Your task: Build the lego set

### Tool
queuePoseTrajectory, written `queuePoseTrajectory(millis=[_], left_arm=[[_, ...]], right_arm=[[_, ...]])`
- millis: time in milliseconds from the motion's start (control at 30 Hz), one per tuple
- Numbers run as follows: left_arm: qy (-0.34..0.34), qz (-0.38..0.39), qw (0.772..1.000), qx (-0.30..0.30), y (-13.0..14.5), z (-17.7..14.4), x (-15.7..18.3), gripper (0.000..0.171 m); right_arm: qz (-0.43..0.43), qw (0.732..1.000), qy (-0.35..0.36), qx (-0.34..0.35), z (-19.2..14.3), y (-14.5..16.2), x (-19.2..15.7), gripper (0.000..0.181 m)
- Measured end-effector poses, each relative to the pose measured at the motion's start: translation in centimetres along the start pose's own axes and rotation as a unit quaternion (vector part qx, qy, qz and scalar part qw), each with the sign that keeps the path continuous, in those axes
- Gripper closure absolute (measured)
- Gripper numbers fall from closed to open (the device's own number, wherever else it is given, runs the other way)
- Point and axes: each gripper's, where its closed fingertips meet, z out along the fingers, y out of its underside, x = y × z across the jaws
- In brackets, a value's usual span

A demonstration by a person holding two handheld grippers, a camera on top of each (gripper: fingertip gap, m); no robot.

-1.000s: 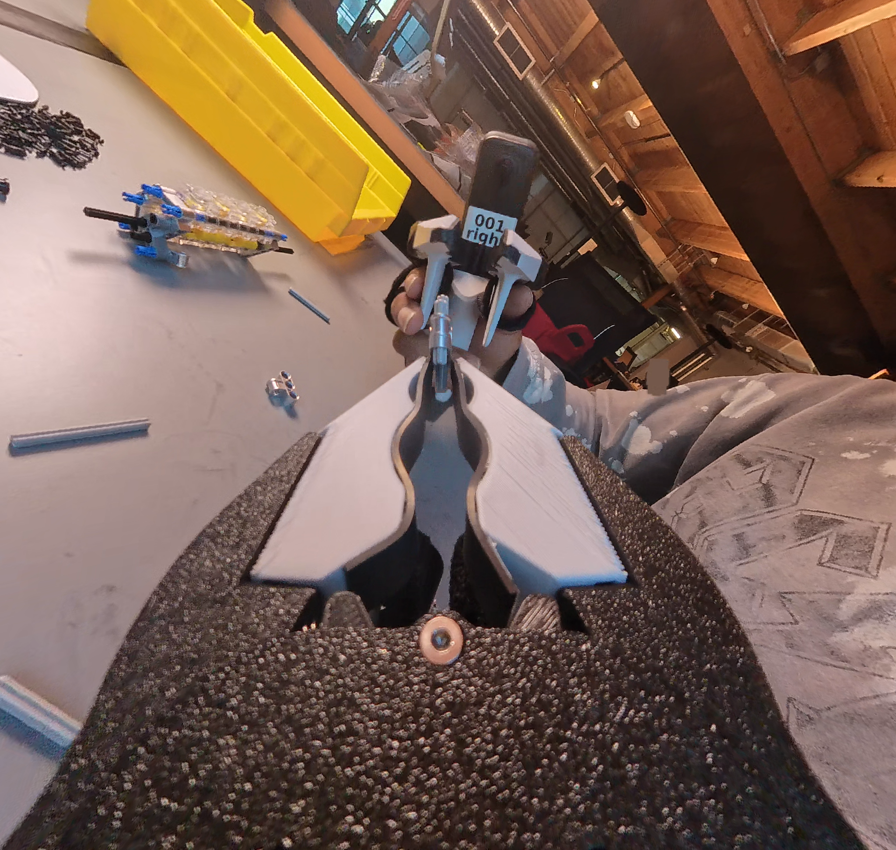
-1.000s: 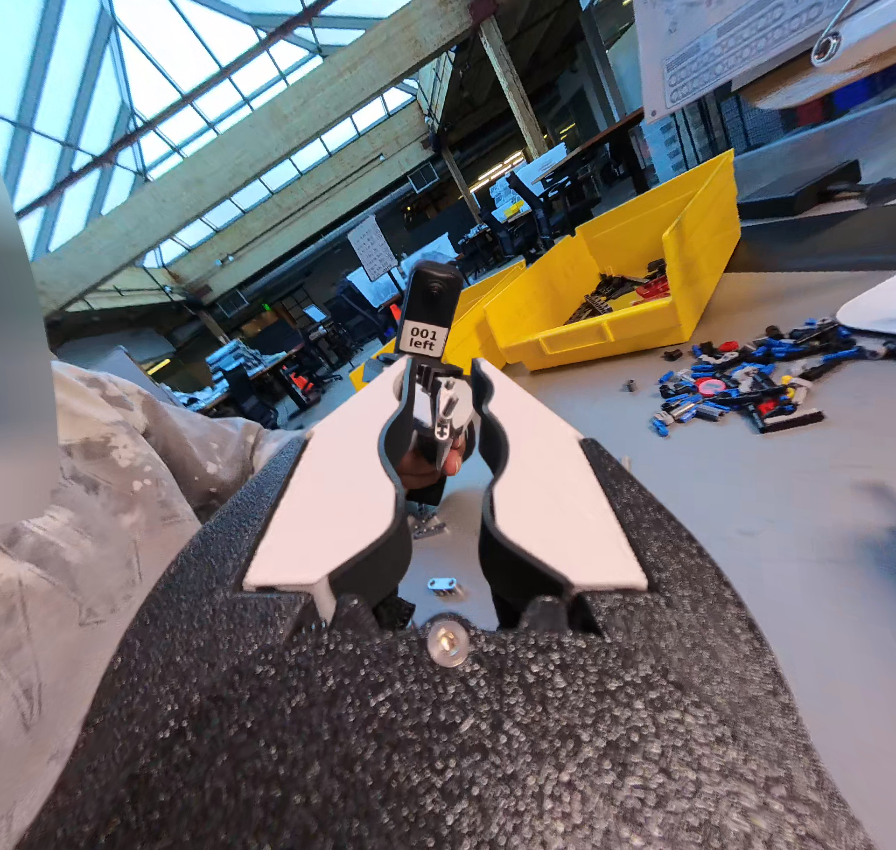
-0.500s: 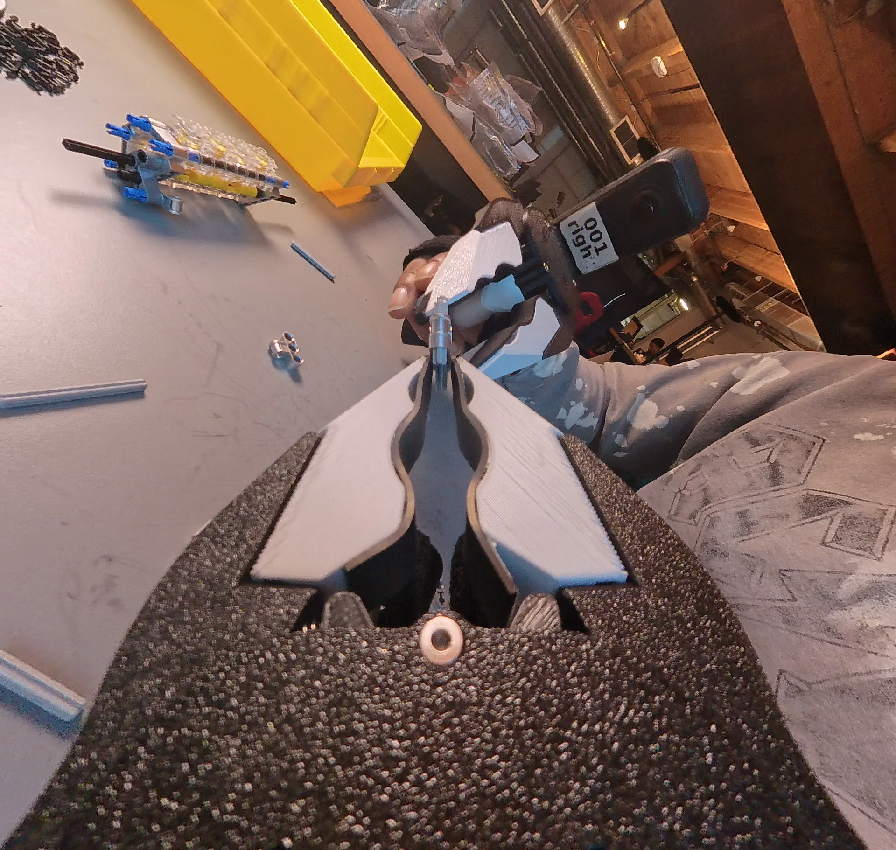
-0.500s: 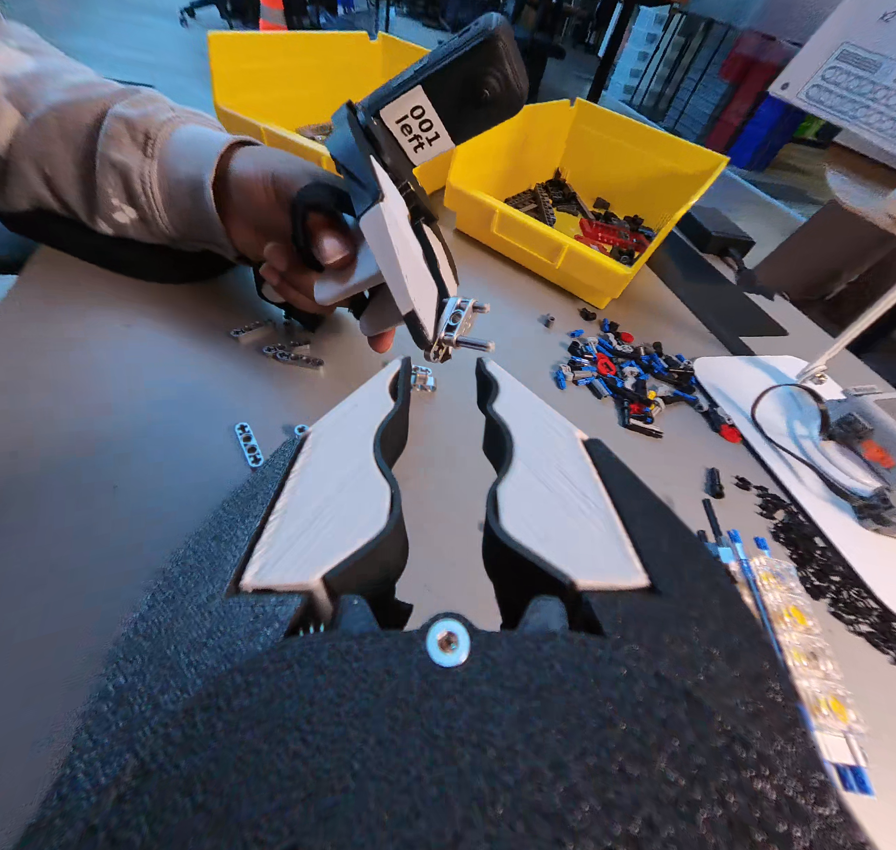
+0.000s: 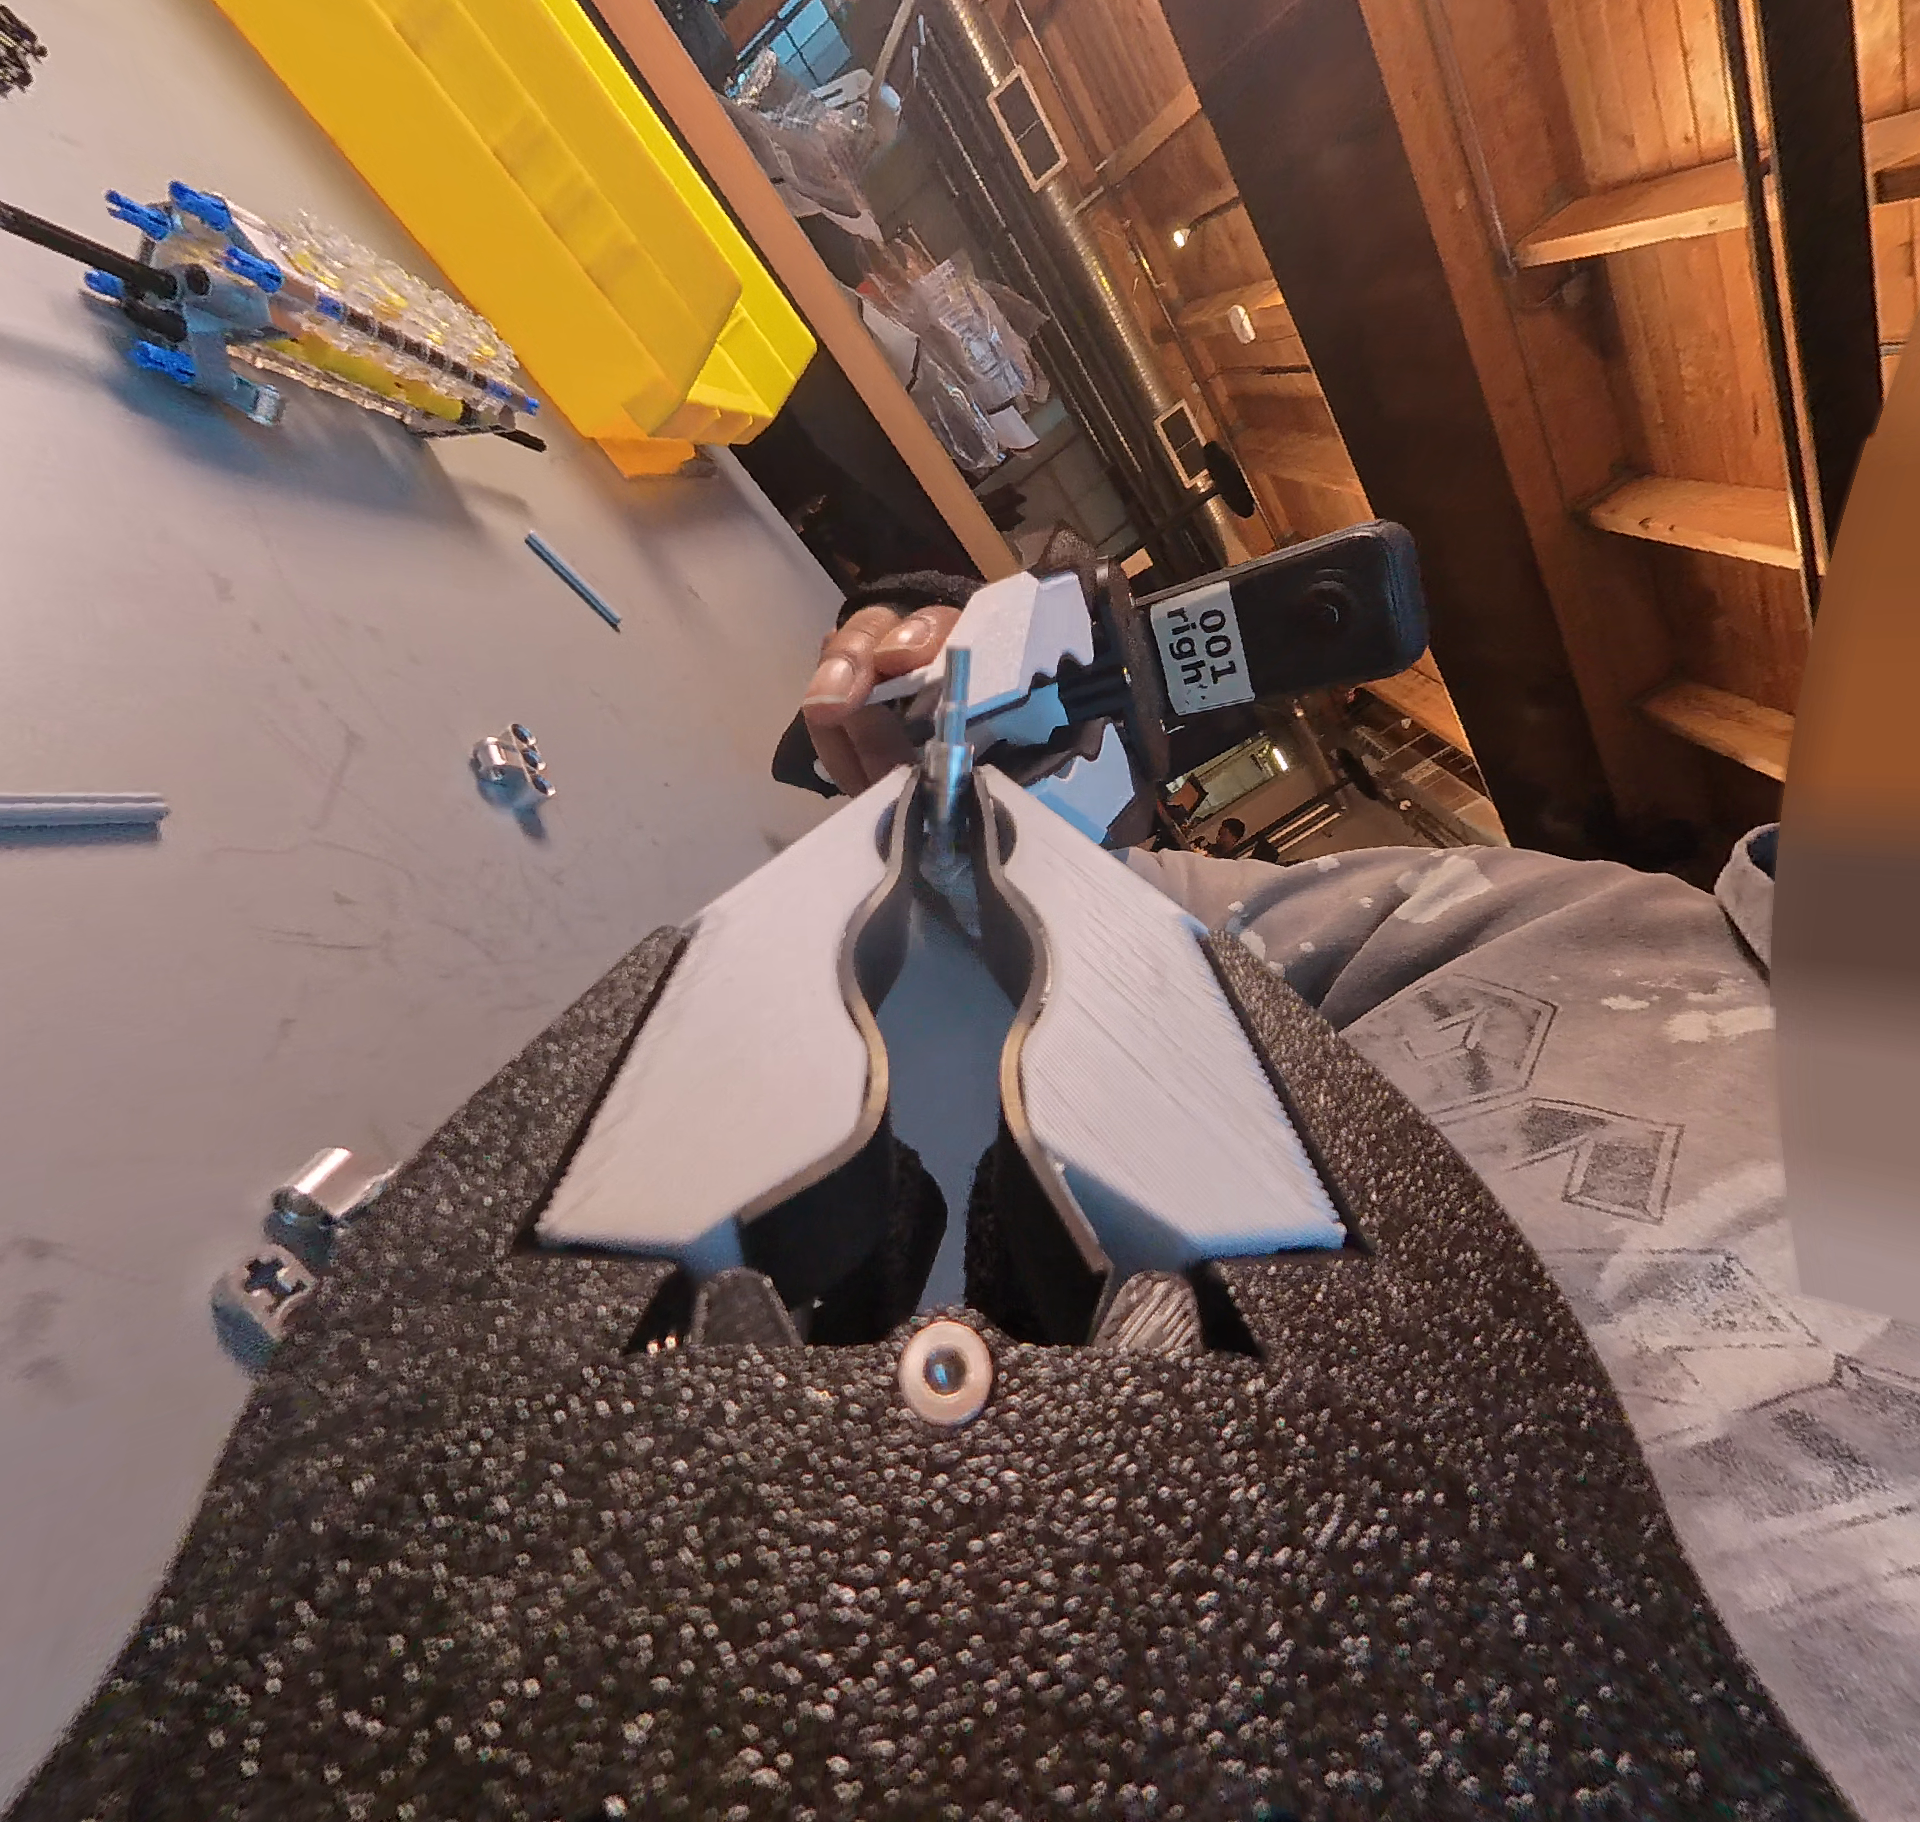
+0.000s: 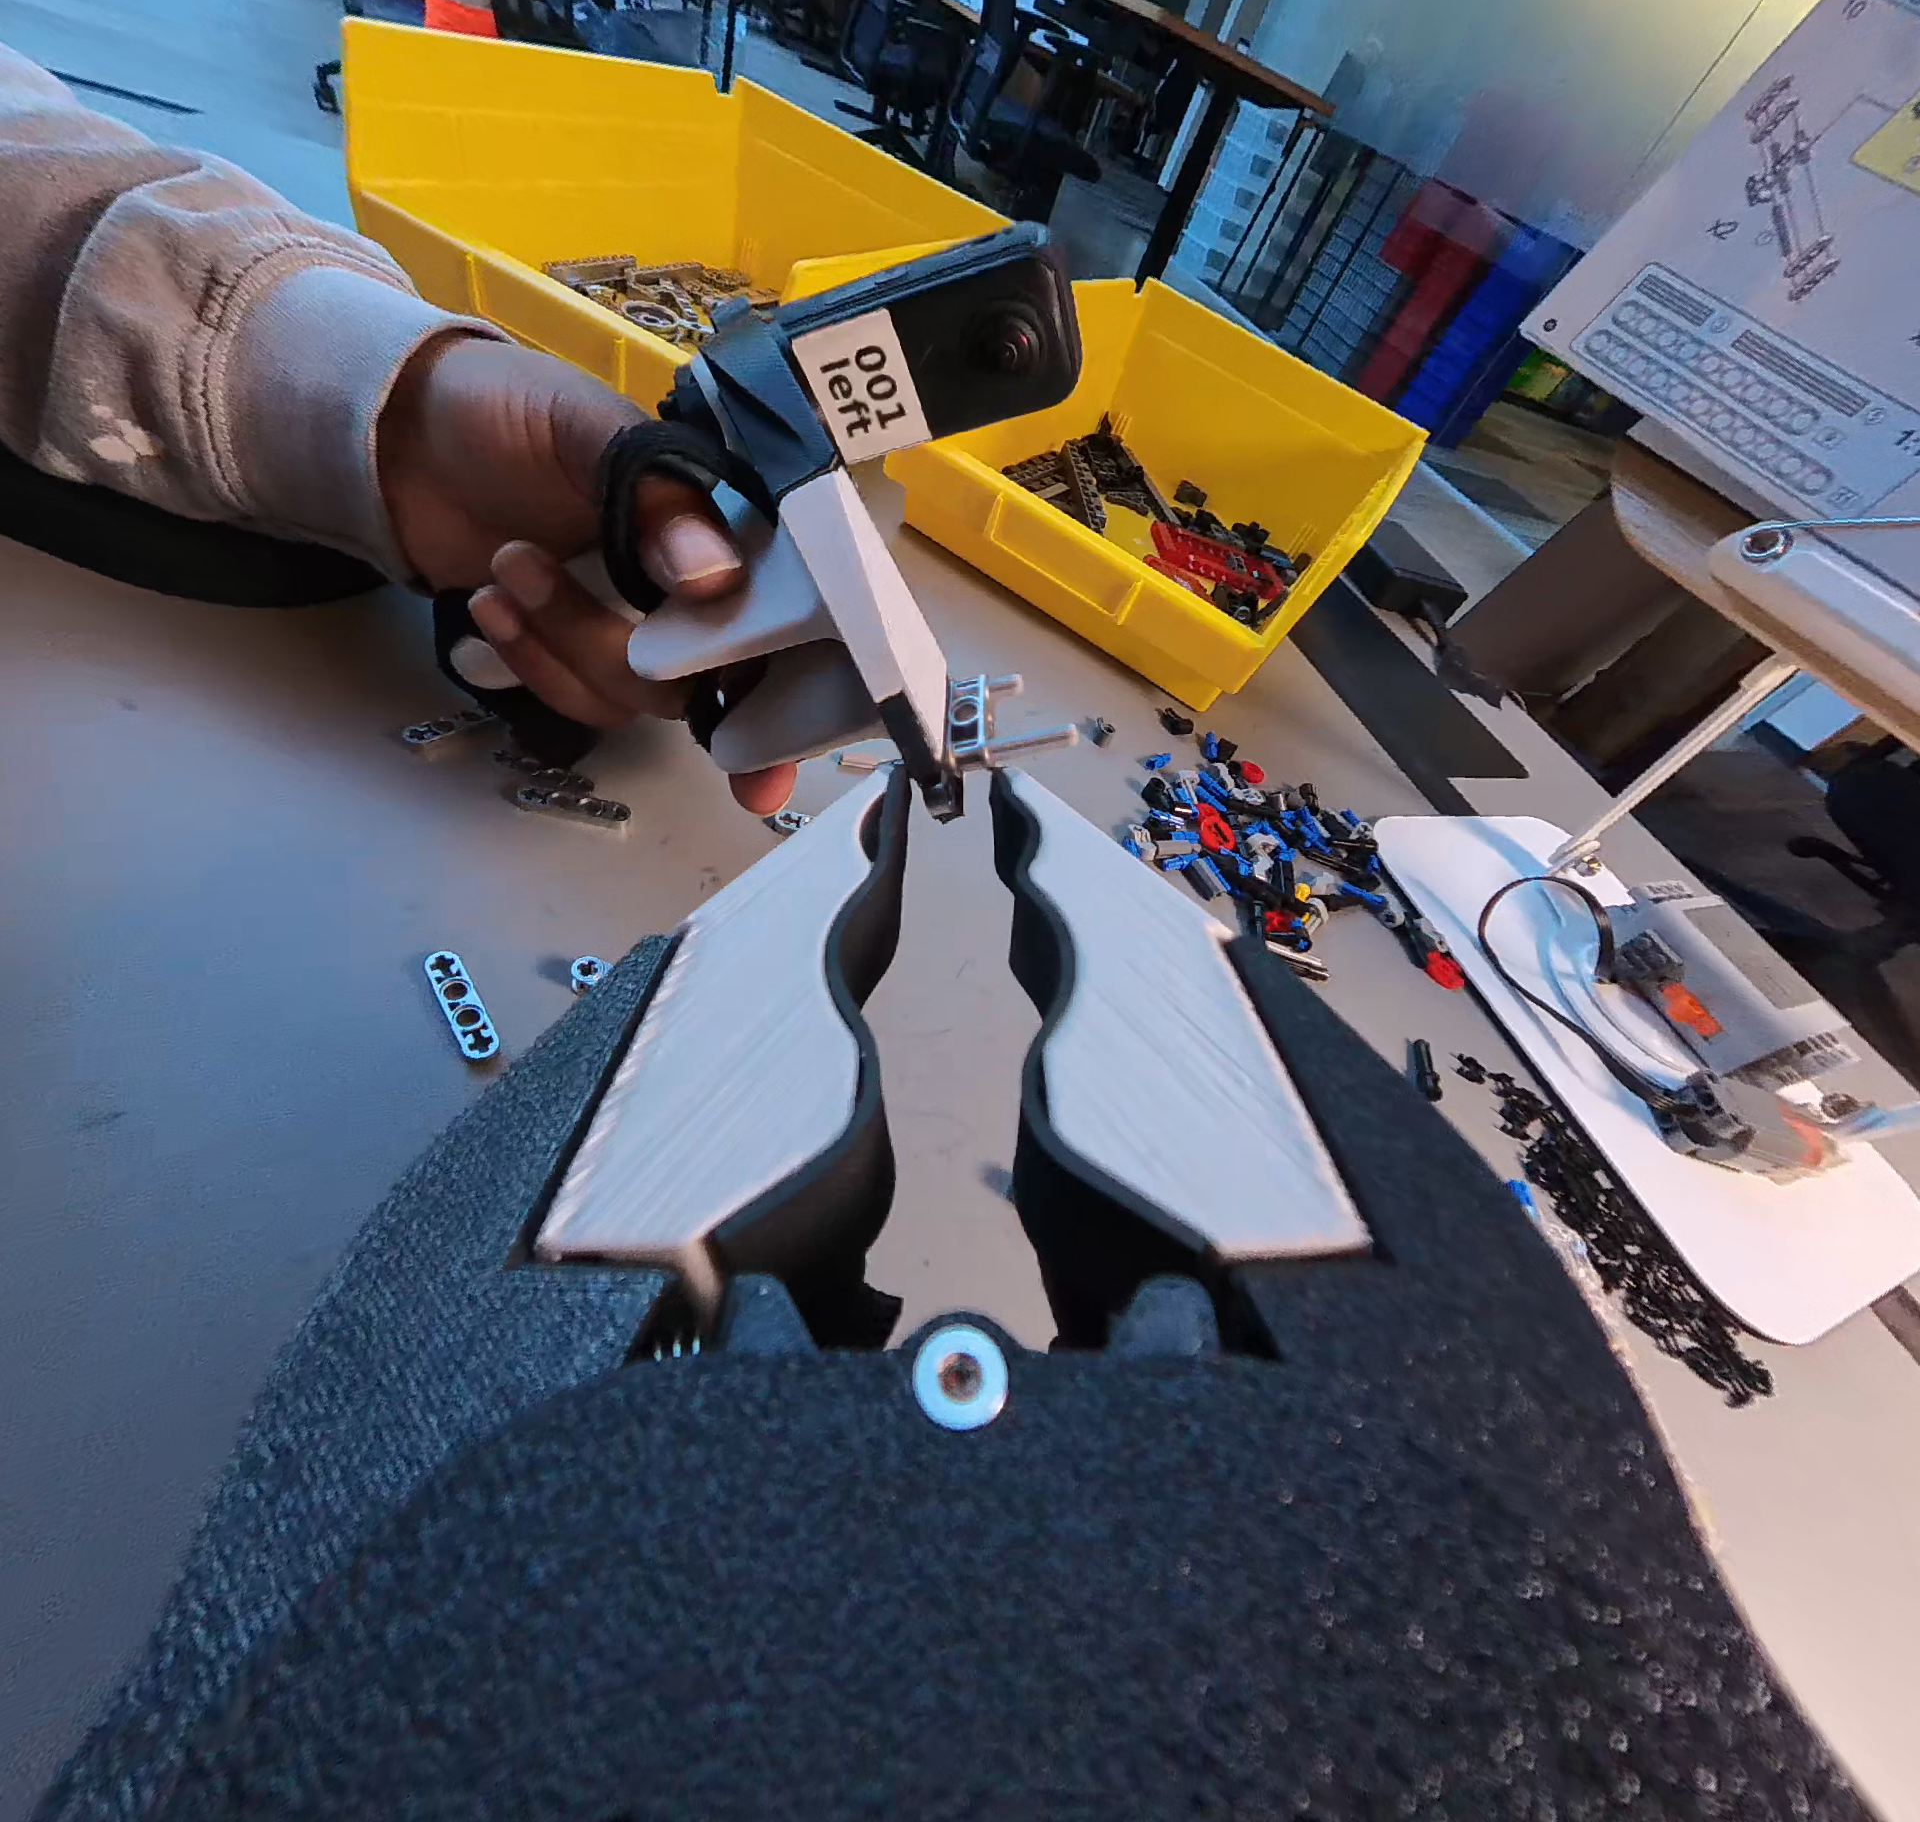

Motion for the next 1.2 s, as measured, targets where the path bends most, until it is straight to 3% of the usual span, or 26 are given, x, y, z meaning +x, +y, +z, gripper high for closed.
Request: queuePoseTrajectory(millis=[100, 400, 833, 1067, 1200], left_arm=[[0.006, 0.004, 1.0, 0.005, -0.3, -0.2, 0.2, 0.165], [0.01, 0.0, 1.0, 0.022, -1.2, -1.0, 0.3, 0.164], [0.004, 0.037, 0.999, 0.028, -1.5, -1.1, 0.6, 0.165], [-0.038, 0.112, 0.993, 0.007, -1.4, -1.4, 0.3, 0.166], [-0.132, 0.227, 0.964, -0.054, -1.4, -2.7, -1.2, 0.166]], right_arm=[[-0.004, 1.0, -0.004, 0.005, -0.2, -0.2, -0.2, 0.177], [0.036, 0.999, 0.0, 0.023, -0.9, -0.5, 0.7, 0.179], [-0.069, 0.997, 0.042, 0.001, -0.6, -0.5, 0.2, 0.179], [-0.072, 0.997, 0.009, -0.013, -0.2, 0.5, -1.0, 0.181], [-0.057, 0.998, 0.007, -0.004, -0.8, 0.5, -0.4, 0.181]])
